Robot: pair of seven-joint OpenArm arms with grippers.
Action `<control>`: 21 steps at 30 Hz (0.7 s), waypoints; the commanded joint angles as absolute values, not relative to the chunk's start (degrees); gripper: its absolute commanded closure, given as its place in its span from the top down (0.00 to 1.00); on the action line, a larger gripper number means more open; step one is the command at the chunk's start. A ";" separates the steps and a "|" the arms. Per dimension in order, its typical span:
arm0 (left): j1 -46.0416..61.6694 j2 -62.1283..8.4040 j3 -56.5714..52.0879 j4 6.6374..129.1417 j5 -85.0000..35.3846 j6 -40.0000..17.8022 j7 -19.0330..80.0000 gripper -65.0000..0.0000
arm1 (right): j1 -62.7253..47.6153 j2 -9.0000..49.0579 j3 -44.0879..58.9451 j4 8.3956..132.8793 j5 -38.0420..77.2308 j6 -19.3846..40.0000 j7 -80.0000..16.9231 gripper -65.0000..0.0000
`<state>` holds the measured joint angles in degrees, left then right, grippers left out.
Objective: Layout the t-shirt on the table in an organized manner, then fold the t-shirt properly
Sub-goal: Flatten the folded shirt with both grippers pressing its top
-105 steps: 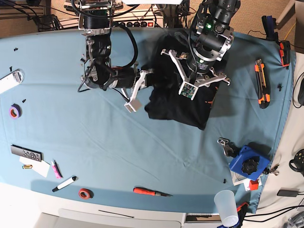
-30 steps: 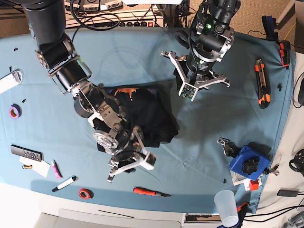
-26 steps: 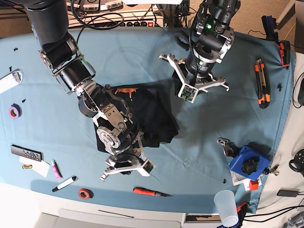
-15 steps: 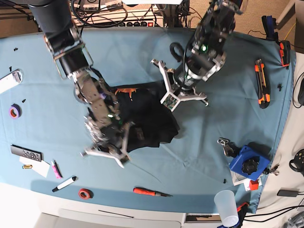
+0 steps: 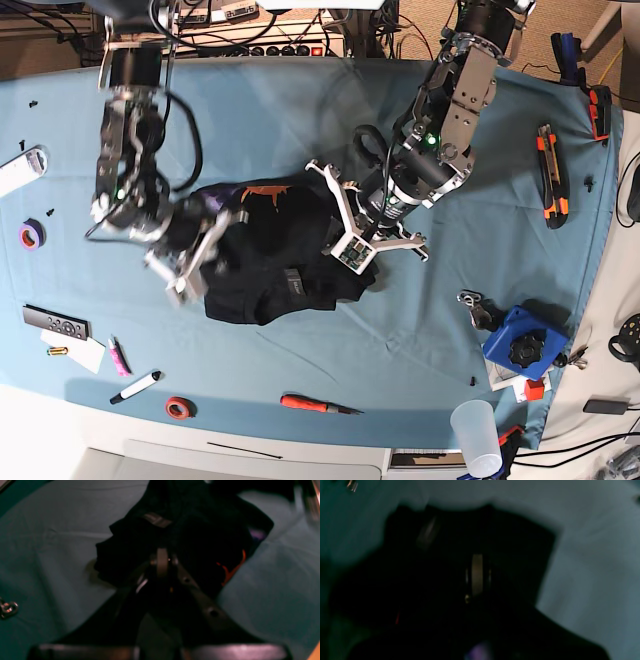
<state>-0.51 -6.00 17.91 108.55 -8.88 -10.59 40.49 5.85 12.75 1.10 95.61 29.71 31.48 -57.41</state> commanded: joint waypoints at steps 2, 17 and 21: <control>-1.28 -4.14 17.87 106.08 -9.28 -12.62 38.63 0.00 | 5.08 12.82 1.45 96.64 30.59 32.23 -53.67 0.00; -1.13 1.91 17.82 86.63 -3.88 -14.20 40.05 0.00 | 1.76 9.82 1.52 85.62 23.33 32.32 -49.30 0.00; -1.13 1.91 17.82 91.74 -7.77 -15.03 43.31 0.00 | 1.78 9.82 1.98 90.13 25.12 32.32 -51.66 0.00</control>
